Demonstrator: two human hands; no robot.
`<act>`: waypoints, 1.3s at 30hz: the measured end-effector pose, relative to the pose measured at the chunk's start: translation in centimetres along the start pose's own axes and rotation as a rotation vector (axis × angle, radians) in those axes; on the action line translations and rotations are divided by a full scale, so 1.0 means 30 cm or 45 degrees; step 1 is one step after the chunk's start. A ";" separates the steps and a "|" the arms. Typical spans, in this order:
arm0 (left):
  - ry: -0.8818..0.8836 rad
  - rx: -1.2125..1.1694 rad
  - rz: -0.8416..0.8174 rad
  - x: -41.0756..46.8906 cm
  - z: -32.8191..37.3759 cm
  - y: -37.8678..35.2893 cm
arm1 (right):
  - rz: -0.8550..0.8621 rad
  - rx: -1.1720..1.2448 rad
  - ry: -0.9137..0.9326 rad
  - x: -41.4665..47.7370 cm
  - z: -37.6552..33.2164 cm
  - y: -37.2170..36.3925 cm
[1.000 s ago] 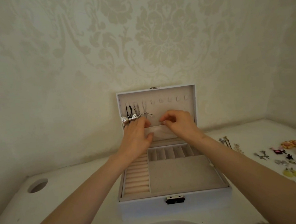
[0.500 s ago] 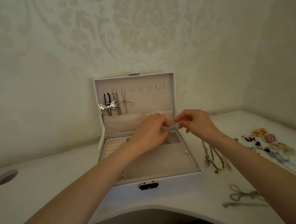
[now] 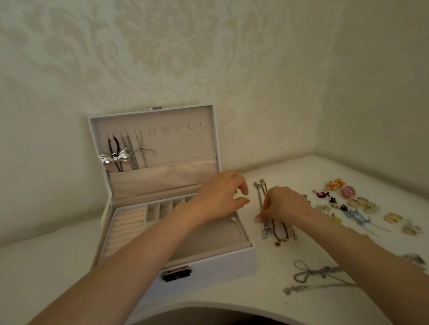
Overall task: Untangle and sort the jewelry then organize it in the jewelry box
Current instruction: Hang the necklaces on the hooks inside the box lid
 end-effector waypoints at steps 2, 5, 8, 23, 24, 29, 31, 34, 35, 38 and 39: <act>0.026 -0.030 0.018 0.000 -0.011 -0.003 | 0.016 0.008 -0.015 0.005 -0.006 -0.014; 0.074 -0.091 0.078 -0.009 -0.024 -0.008 | 0.013 0.061 -0.015 0.011 -0.012 -0.020; 0.109 -0.167 0.130 -0.017 -0.032 -0.017 | -0.040 0.148 -0.024 0.014 -0.011 -0.020; 0.247 -0.362 0.038 -0.012 -0.029 -0.032 | -0.234 1.110 0.032 0.007 -0.045 0.108; 0.259 -0.370 0.025 -0.011 -0.028 -0.033 | -0.224 1.133 0.046 0.005 -0.053 0.112; 0.299 -0.432 0.151 0.001 -0.025 -0.022 | -0.141 1.205 0.133 0.003 -0.078 0.133; 0.317 -0.502 0.236 0.007 -0.034 -0.013 | -0.109 1.249 0.148 0.007 -0.079 0.143; 0.431 -0.791 0.307 0.011 -0.048 0.007 | -0.096 1.364 0.126 0.012 -0.077 0.151; 0.482 -0.889 0.343 0.011 -0.051 0.016 | -0.107 1.419 0.106 0.013 -0.076 0.151; 0.697 -1.189 0.440 0.006 -0.066 0.029 | -0.162 1.554 0.083 0.011 -0.085 0.143; 0.767 -1.276 0.471 0.003 -0.072 0.032 | -0.169 1.569 0.090 0.011 -0.089 0.140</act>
Point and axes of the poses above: each hand's wrist, its own x-axis towards the middle knuckle, its own y-axis out of the back of the hand, z = x × y, the point moved 4 cm from there along x, towards the middle knuckle, and after that the axes turned 15 degrees about z, right-handed, at the moved point
